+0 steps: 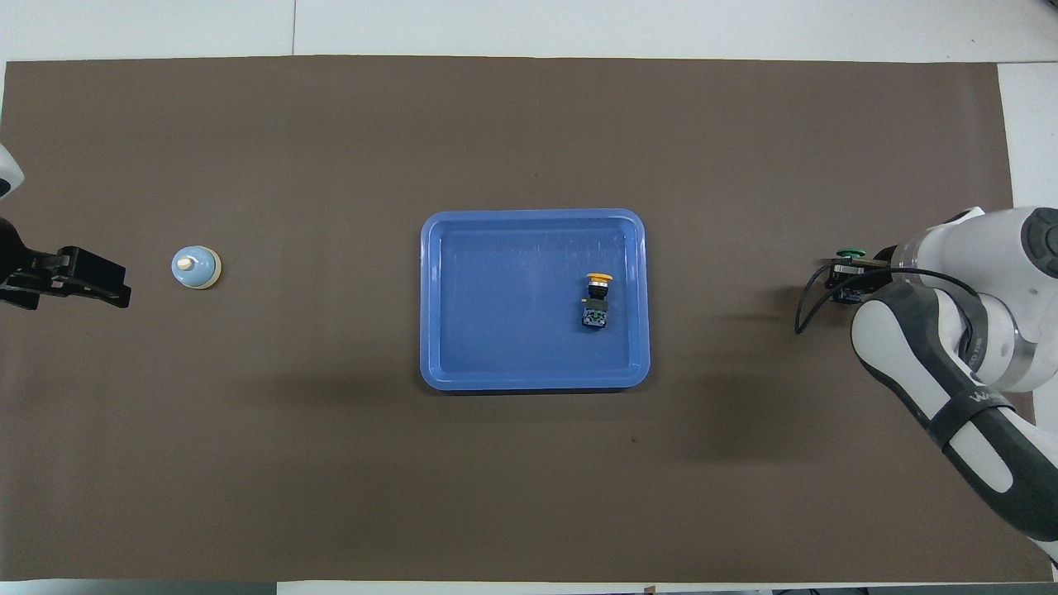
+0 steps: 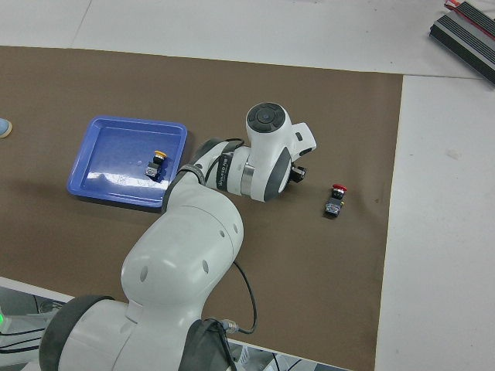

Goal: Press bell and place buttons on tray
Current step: 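Carry the green button into the tray and open the right gripper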

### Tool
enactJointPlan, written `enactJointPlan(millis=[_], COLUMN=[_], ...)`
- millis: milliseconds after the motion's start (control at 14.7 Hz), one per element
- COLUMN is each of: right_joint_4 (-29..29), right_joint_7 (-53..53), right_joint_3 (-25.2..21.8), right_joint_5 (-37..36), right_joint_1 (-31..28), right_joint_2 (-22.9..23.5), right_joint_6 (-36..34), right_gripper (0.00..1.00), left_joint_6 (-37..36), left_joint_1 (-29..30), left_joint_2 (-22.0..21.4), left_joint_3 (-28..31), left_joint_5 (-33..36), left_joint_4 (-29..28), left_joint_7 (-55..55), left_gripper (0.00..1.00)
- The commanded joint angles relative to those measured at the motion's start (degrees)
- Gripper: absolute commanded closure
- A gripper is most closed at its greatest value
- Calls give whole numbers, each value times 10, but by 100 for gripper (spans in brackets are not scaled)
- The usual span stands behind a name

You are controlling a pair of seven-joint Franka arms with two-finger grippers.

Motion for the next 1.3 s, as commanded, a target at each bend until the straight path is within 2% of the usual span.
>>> enactJointPlan(millis=[0,136,273,545,818,1023,1227], right_joint_4=[98,162,207,236,297,265,233], right_joint_7=[70,137,185,286,396,436,436], right_joint_3=[3,3,3,3,2,1,1], right_joint_5=[1,-4,0,10,3,-9,-10], right_joint_1=[62,132,202,308,379,406,407], right_joint_2=[3,11,24,38,123,154,153], right_joint_6=[-120,-194,-229,-223,-213,-124,-93], right_gripper=[100,100,100,100,100,100,100], left_joint_6=[-9,-9,-9,-9,-9,-9,-9], left_joint_1=[1,1,1,1,1,1,1], left_joint_2=[-6,-6,-6,-6,-6,-6,-6], left_joint_3=[-2,-2,-2,-2,-2,-2,-2], left_joint_5=[7,7,7,7,7,7,7], left_joint_4=[4,3,4,4,4,4,3], left_joint_7=[-5,-5,-5,-5,-5,-5,-5], left_gripper=[0,0,0,0,0,0,0])
